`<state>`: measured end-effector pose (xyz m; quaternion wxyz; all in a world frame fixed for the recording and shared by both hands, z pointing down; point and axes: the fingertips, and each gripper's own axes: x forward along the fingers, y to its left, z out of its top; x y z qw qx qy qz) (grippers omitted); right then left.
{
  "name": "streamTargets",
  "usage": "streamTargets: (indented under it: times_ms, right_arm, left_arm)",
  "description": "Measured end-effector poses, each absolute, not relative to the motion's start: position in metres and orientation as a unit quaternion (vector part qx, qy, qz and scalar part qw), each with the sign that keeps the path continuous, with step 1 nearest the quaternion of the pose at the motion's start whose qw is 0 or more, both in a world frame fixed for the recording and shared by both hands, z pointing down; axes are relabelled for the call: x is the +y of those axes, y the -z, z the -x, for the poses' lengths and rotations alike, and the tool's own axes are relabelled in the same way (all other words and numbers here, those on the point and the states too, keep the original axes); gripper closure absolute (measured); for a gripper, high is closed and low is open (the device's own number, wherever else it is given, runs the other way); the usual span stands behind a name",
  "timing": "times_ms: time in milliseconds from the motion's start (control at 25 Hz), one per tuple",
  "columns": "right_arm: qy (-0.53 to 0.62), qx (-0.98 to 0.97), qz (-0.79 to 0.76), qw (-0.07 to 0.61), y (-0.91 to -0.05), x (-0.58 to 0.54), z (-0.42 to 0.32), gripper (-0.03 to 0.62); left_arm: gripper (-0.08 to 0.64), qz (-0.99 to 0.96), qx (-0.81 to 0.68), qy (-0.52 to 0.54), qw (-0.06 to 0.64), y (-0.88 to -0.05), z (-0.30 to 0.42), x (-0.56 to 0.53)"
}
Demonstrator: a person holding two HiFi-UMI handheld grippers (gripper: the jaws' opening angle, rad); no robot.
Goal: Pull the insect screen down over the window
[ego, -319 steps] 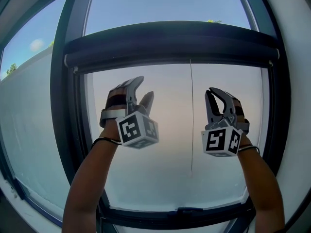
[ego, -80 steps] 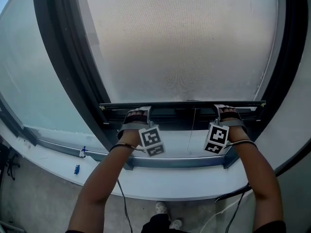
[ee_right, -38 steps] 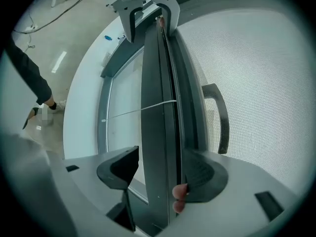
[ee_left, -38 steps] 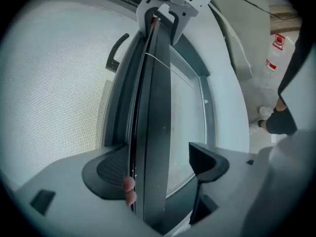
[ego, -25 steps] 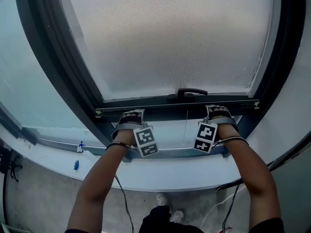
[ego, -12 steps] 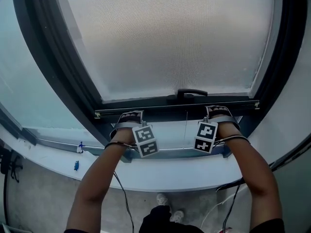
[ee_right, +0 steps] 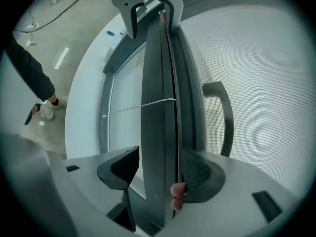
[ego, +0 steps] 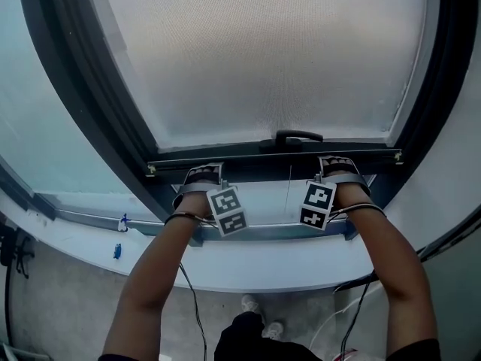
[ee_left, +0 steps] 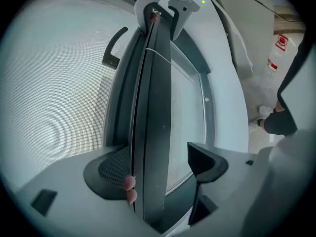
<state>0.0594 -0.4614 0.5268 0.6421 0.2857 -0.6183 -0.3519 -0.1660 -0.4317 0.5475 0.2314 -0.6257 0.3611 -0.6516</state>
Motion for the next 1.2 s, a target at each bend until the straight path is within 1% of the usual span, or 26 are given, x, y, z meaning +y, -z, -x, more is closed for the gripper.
streamTargets:
  times_ms: [160, 240, 320, 360, 520, 720, 920, 1080, 1120, 1160, 1200]
  right_arm:
    - [0.356, -0.620, -0.290, 0.636, -0.529, -0.460, -0.060, 0.325]
    - [0.358, -0.628, -0.287, 0.628, -0.525, -0.461, -0.059, 0.327]
    - [0.358, -0.637, -0.283, 0.621, -0.522, -0.461, -0.058, 0.335]
    - [0.355, -0.640, -0.281, 0.620, -0.521, -0.461, -0.058, 0.342]
    - [0.351, -0.644, -0.276, 0.621, -0.520, -0.459, -0.058, 0.345]
    - [0.360, -0.649, -0.275, 0.611, -0.519, -0.459, -0.059, 0.345]
    - [0.374, -0.660, -0.291, 0.583, -0.509, -0.455, -0.062, 0.345]
    - [0.379, -0.674, -0.323, 0.546, -0.481, -0.447, -0.063, 0.349]
    - [0.381, -0.679, -0.338, 0.529, -0.471, -0.444, -0.063, 0.389]
    - [0.381, -0.685, -0.353, 0.511, -0.461, -0.441, -0.062, 0.413]
    - [0.380, -0.693, -0.367, 0.492, -0.451, -0.436, -0.061, 0.417]
  left_arm:
    - [0.186, 0.619, 0.361, 0.653, 0.245, -0.550, 0.166, -0.432]
    - [0.215, 0.623, 0.364, 0.647, 0.247, -0.546, 0.167, -0.435]
    - [0.229, 0.628, 0.368, 0.640, 0.246, -0.541, 0.167, -0.436]
    - [0.255, 0.632, 0.370, 0.636, 0.242, -0.538, 0.167, -0.437]
    - [0.290, 0.639, 0.377, 0.630, 0.231, -0.535, 0.167, -0.437]
    - [0.290, 0.645, 0.386, 0.616, 0.235, -0.533, 0.165, -0.438]
    - [0.290, 0.637, 0.407, 0.601, 0.261, -0.521, 0.159, -0.434]
    - [0.290, 0.668, 0.426, 0.555, 0.253, -0.496, 0.139, -0.425]
    - [0.290, 0.679, 0.434, 0.536, 0.250, -0.487, 0.133, -0.421]
    - [0.290, 0.691, 0.443, 0.515, 0.248, -0.476, 0.126, -0.417]
    - [0.298, 0.704, 0.453, 0.490, 0.244, -0.465, 0.119, -0.412]
